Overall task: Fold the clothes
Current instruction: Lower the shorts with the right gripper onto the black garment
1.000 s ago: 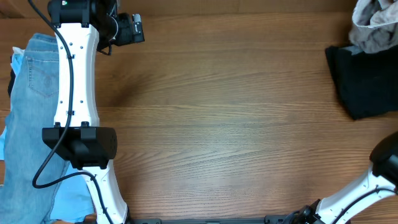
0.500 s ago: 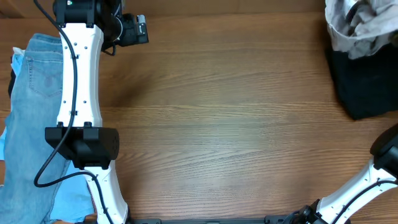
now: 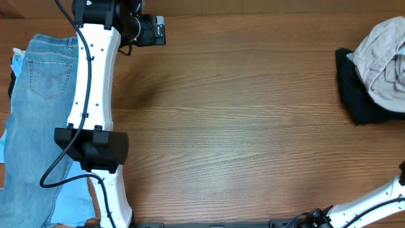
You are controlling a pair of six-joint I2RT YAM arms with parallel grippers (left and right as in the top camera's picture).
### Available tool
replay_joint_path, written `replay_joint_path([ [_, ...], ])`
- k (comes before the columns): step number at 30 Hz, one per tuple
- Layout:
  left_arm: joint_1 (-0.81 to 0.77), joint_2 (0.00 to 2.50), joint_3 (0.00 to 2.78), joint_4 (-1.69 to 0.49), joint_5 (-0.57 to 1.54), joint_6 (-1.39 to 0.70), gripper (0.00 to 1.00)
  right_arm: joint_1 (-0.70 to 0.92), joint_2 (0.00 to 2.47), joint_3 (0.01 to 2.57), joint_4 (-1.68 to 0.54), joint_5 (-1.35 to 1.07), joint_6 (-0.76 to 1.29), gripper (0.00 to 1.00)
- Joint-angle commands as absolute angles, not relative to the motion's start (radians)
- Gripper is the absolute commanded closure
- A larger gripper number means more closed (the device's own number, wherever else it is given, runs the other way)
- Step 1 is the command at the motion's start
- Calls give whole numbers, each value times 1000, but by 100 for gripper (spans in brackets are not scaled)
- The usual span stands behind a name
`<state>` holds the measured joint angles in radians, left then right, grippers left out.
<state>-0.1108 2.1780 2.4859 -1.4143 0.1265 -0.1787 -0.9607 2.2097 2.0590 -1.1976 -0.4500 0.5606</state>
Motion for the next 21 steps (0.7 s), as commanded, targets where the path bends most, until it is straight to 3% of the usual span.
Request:
replay_joint_path([
  [1, -126, 2188, 2480, -1416, 121, -140, 0, -954, 2168, 2081, -1235, -353, 543, 0],
  [4, -127, 2188, 2480, -1419, 122, -126, 0, -966, 2160, 2082, -1245, -408, 512, 0],
  [8, -127, 2188, 2480, -1417, 123, -111, 0, -968, 2088, 2083, -1101, -543, 366, 18],
  [12, -127, 2188, 2480, -1425, 121, -100, 0, -935, 2040, 2083, -931, -654, 131, 20],
  [21, -128, 2188, 2476, -1428, 120, -89, 0, -790, 2072, 2082, -911, -456, 17, 28],
])
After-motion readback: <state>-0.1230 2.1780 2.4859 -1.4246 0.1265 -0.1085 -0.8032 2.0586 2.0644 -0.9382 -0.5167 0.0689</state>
